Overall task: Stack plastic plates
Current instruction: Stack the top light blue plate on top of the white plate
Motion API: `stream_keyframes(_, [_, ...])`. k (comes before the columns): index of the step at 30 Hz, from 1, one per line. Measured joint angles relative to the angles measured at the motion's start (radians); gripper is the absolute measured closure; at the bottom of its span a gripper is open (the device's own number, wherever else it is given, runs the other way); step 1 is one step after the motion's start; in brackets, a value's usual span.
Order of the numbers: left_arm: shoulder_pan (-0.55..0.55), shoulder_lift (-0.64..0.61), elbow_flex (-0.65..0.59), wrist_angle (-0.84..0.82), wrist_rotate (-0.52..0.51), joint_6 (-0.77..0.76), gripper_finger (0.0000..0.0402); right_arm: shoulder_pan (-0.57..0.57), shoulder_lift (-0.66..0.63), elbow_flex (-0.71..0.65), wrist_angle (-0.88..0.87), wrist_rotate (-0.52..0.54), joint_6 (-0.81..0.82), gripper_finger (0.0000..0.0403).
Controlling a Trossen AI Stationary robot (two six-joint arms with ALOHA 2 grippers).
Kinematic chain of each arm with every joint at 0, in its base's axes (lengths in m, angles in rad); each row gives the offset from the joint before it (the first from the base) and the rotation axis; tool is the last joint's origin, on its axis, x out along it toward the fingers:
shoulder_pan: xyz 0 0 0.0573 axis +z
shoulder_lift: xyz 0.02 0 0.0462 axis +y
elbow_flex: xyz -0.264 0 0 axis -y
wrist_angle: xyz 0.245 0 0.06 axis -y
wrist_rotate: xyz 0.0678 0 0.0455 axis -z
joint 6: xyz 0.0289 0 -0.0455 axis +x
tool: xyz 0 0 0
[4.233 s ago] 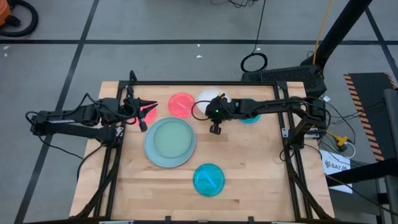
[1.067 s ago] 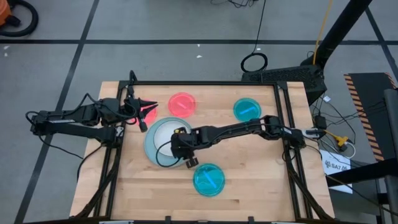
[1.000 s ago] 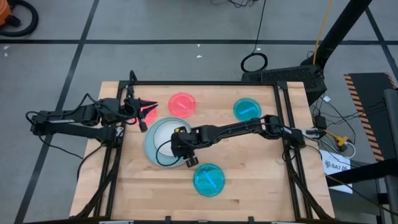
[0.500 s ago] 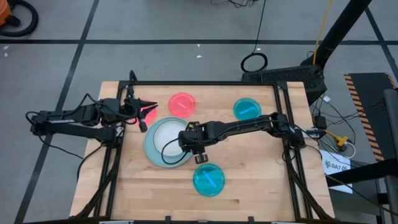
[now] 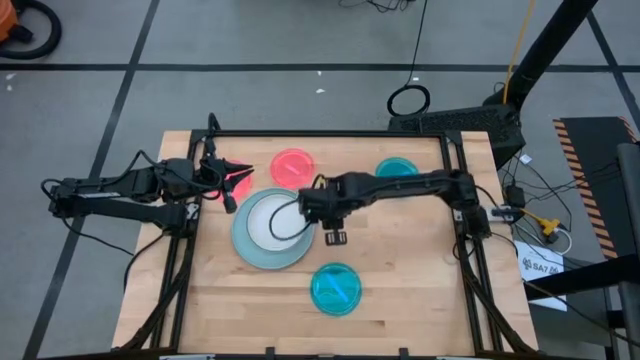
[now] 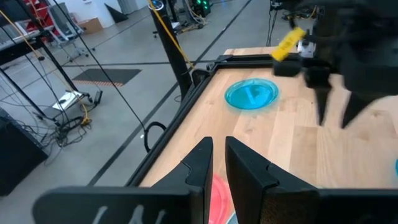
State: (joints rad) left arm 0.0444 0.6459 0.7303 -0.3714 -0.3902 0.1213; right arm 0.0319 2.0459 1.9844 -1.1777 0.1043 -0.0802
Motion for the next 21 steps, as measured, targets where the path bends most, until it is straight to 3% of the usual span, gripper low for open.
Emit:
stream_keyframes(4, [0.0, 0.0, 0.0, -0.005, 0.0, -0.003, 0.035, -0.034, -0.06, -0.123, 0.094, -0.004, -0.031, 0.0282])
stream_keyframes(13, [0.0, 0.0, 0.0, -0.017, 0.0, -0.011, 0.035, -0.165, -0.367, -0.677, 0.484, 0.007, 0.095, 0.0282])
stream_keyframes(16, [0.0, 0.0, 0.0, -0.016, 0.0, -0.011, 0.035, -0.222, -0.458, -0.823, 0.539, 0.024, 0.145, 0.0282])
stream_keyframes(21, [0.0, 0.0, 0.0, -0.016, 0.0, -0.008, 0.035, -0.269, -0.588, -1.047, 0.608, 0.029, 0.091, 0.0282])
